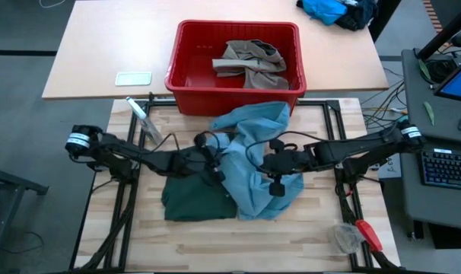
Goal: Fold Laundry from Bin
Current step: Fold the blue jeans
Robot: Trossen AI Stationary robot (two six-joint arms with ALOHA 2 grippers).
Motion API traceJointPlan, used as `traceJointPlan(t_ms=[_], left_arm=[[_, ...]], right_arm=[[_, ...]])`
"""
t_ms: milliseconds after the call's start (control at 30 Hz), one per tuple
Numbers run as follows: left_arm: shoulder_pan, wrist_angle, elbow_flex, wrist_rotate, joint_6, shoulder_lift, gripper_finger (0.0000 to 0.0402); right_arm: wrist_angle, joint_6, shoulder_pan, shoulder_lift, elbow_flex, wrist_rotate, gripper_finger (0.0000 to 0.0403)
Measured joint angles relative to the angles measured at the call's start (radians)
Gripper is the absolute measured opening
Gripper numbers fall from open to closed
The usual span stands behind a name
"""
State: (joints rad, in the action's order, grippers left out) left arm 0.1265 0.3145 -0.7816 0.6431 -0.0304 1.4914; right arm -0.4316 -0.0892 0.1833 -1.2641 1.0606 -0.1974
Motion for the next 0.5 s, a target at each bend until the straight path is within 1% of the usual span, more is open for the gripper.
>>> traceJointPlan(t_ms=[133, 233, 333, 500], left_arm=[[0.003, -0.017, -0.146, -0.126, -0.164, 0.000, 0.0006], [0.004, -0.058, -0.236, -0.164, -0.246, 0.016, 0.0007], [0.003, -0.097, -0.307, -0.163, -0.290, 0.055, 0.0007], [0.003, -0.125, -0.401, -0.163, -0.302, 0.155, 0.0007]], right_arm=[[-0.001, -0.015, 0.000, -0.001, 0.022, -0.033, 0.0014], [-0.047, -0.025, 0.000, 0.005, 0.046, -0.043, 0.0035], [-0.068, -0.050, 0.000, 0.013, 0.079, -0.049, 0.0071], [-0.194, -0.117, 0.000, 0.016, 0.152, -0.068, 0.0147]])
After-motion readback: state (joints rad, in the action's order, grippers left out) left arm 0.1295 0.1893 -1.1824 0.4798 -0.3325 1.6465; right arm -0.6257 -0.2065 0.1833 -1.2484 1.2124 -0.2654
